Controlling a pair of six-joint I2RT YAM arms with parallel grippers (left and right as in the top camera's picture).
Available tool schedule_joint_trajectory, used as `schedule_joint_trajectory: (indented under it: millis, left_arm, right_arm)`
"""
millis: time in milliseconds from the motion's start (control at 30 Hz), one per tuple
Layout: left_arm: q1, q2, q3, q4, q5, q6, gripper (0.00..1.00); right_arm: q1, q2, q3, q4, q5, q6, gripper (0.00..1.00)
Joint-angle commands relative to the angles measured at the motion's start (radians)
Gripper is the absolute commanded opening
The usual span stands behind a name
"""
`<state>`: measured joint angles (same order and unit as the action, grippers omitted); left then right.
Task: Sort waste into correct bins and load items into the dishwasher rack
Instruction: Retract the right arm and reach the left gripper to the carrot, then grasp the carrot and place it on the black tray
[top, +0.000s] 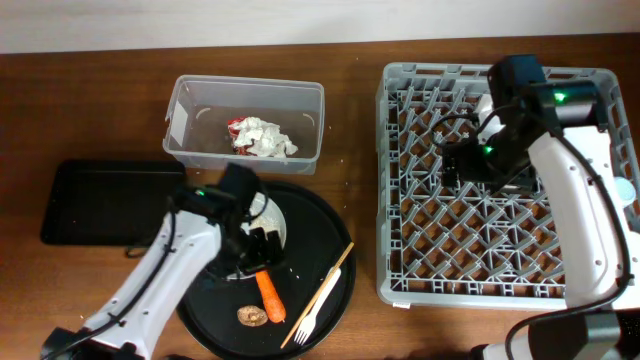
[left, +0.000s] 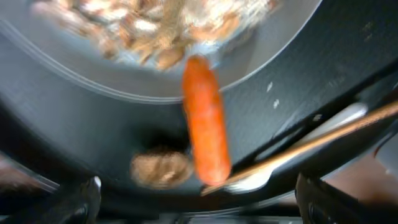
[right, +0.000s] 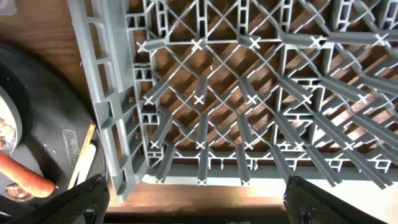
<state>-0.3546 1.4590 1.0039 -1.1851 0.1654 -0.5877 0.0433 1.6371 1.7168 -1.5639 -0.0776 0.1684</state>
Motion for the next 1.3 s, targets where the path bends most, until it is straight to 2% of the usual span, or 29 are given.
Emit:
schedule_joint_trajectory:
  millis: [0,233,433,500,600,633,833,900,967,1000,1067,1100,1133,1167,1267]
  left_arm:
    - [-0.086,-0.012,-0.09,0.1,0.023,-0.133,0.99]
    - [-0.169,-0.012,-0.216,0.253,0.049,-0.288,0.99]
    - [-0.169,0.034,-0.219,0.277,-0.002,-0.287,0.94]
    - [-0.169,0.078,-0.219,0.307,-0.003,-0.287,0.89]
    - [-0.169,0.097,-0.217,0.31,-0.005,-0.287,0.71]
    - [-0.169,0.097,-0.217,0.31,-0.007,-0.286,0.67]
    - [-0.168,0.097,-0.216,0.275,-0.061,-0.279,0.62]
    - [-0.168,0.097,-0.216,0.275,-0.071,-0.271,0.52]
    - [-0.168,0.097,-0.216,0.275,-0.082,-0.271,0.47]
    - [-0.168,0.097,-0.216,0.275,-0.084,-0.271,0.39]
    - [-0.168,0.097,-0.216,0.275,-0.084,-0.271,0.38]
    - [-0.168,0.097,-0.215,0.275,-0.084,-0.271,0.32]
    - [-0.168,0.097,-0.215,0.275,-0.084,-0.271,0.2]
    - [-0.168,0.097,-0.215,0.275,-0.084,-0.271,0.15]
    - [-0.168,0.097,-0.215,0.275,-0.084,-0.271,0.15]
  right_arm:
    - [-0.005,-0.024,-0.002,-0.004,0.011,-0.015,0.94]
    - [-0.005,-0.024,-0.002,-0.018,0.011,-0.015,0.94]
    - [-0.005,-0.025,-0.002,-0.038,0.011,-0.026,0.93]
    - [-0.005,-0.025,-0.002,-0.037,0.011,-0.026,0.93]
    - [-0.005,-0.025,-0.002,-0.037,0.012,-0.027,0.93]
    - [-0.005,-0.025,-0.002,-0.037,0.011,-0.027,0.93]
    - [-0.005,-0.025,-0.002,-0.039,0.011,-0.03,0.92]
    - [-0.005,-0.025,-0.002,-0.039,0.011,-0.03,0.92]
    - [-0.005,-0.025,-0.002,-0.039,0.012,-0.031,0.92]
    - [-0.005,-0.025,-0.002,-0.039,0.012,-0.031,0.92]
    - [-0.005,-0.025,-0.002,-0.04,0.012,-0.031,0.92]
    - [-0.005,-0.025,-0.002,-0.04,0.012,-0.031,0.92]
    - [-0.005,-0.025,-0.002,-0.041,0.011,-0.034,0.92]
    - [-0.005,-0.025,-0.002,-0.042,0.012,-0.034,0.92]
    - [-0.005,-0.024,-0.002,-0.042,0.012,-0.034,0.92]
